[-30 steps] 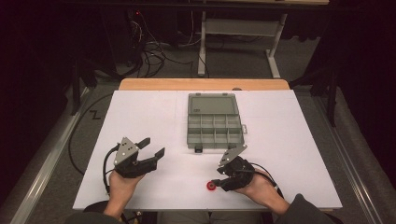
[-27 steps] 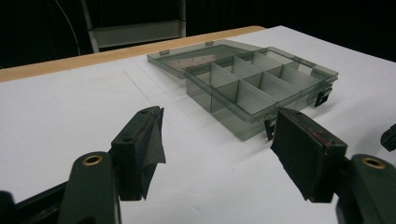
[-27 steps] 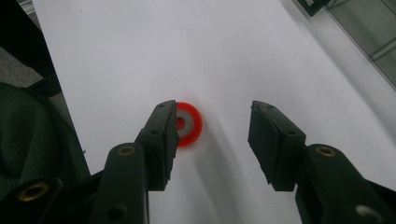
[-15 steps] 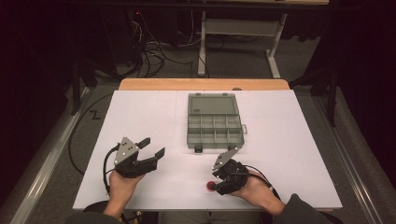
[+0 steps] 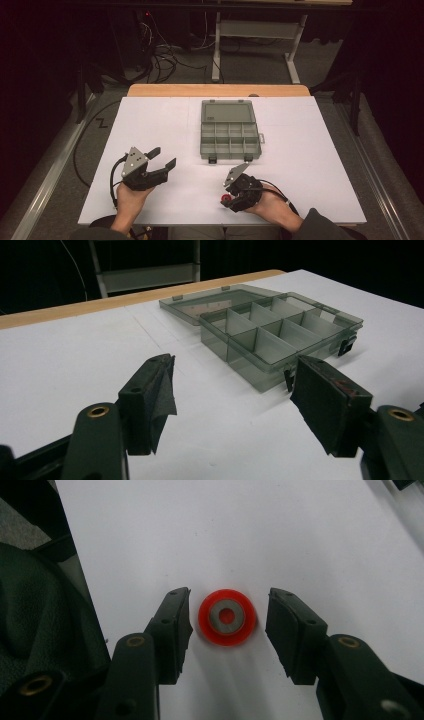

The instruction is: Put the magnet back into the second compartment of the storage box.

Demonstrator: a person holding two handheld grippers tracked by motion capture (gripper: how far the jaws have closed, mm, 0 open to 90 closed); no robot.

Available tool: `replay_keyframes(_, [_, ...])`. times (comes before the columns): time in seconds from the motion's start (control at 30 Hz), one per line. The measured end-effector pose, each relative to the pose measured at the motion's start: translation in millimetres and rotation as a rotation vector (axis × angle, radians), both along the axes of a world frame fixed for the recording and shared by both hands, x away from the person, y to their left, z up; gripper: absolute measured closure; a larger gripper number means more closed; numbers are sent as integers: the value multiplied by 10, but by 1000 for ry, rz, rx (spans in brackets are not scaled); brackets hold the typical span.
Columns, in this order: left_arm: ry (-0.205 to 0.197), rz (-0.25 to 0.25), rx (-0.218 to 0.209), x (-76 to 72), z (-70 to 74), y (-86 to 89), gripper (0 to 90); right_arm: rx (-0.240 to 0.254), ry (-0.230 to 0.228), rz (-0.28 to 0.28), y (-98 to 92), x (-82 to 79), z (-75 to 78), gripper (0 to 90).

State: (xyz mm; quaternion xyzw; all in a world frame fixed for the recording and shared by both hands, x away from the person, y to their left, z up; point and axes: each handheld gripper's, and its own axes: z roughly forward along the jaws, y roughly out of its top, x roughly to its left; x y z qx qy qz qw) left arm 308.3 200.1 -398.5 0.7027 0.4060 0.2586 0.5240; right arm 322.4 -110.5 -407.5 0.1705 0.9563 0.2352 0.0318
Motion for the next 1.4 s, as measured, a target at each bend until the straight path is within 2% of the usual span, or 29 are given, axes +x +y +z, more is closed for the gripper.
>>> replay_keyframes(0.3, [-5, 3, -2, -7, 4, 4, 329, -35, 0, -1, 27, 3, -39, 548])
replay_keyframes(0.47, [-5, 2, -1, -3, 2, -2, 329, -39, -13, 7, 32, 8, -53, 581])
replay_keyframes(0.73, [-9, 10, -1, -6, 6, 5, 327, -54, -9, 11, 41, 31, -44, 598])
replay_keyframes(1.1, [-2, 20, -6, 6, 3, 25, 327, -63, -6, 0, 50, 43, -46, 633])
replay_keyframes(1.23, [-13, 22, -11, -13, 12, 32, 327, -59, -11, 3, 44, 35, -49, 638])
replay_keyframes(1.4, [-6, 13, -10, 2, 4, 25, 327, -47, -17, -1, 27, 25, -54, 641])
